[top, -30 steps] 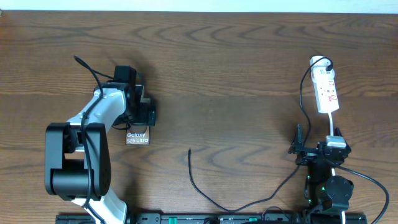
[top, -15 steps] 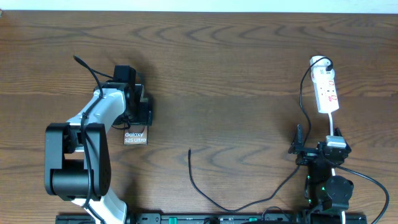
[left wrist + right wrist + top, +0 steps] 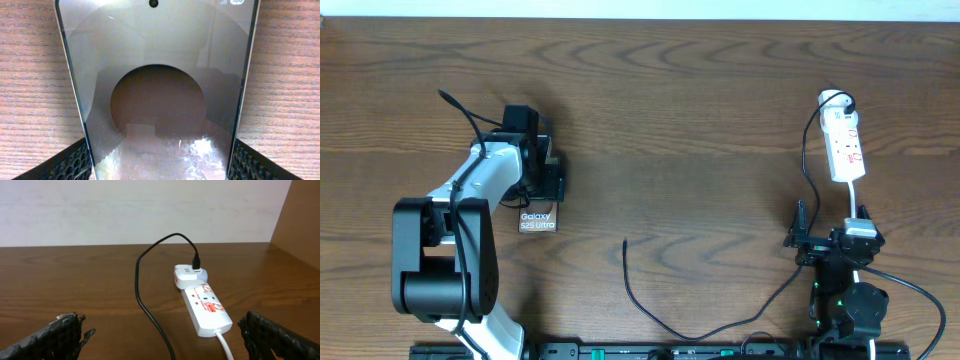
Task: Plug charger to phone and switch on socket
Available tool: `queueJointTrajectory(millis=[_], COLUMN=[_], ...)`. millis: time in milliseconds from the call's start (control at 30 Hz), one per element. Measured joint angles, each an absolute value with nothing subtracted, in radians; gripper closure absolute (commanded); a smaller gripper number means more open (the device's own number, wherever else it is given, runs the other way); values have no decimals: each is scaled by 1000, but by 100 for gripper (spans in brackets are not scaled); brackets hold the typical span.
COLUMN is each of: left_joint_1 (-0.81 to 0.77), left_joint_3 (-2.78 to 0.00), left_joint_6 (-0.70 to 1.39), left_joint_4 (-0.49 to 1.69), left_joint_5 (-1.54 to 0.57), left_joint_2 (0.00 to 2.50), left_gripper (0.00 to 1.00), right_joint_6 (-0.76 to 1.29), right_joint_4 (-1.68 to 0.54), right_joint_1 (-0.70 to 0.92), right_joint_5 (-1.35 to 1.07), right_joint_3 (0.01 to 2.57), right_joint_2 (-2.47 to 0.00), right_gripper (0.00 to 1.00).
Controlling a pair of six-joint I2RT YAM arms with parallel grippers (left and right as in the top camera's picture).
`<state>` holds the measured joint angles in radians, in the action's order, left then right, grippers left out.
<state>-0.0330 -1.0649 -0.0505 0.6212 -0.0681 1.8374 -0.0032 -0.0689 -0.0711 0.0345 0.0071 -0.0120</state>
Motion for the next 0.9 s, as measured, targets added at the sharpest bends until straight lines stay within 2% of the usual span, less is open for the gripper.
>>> queueJointTrajectory(millis=[100,900], left_joint_1=[-33,-33], left_joint_3=[-1065,-1105], left_joint_6=[-51,-52], left_joint_4=[622,713], left_joint_5=[-68,-69], left_joint_2=[1837,1824], left_gripper=[92,93], right_joint_6=[-3,-3], right_joint_4=[-69,-69], right_joint_1=[-71,-71], right_joint_5=[35,35], right_joint_3=[7,7], right_joint_2=[-12,-12], right_gripper=[1,1])
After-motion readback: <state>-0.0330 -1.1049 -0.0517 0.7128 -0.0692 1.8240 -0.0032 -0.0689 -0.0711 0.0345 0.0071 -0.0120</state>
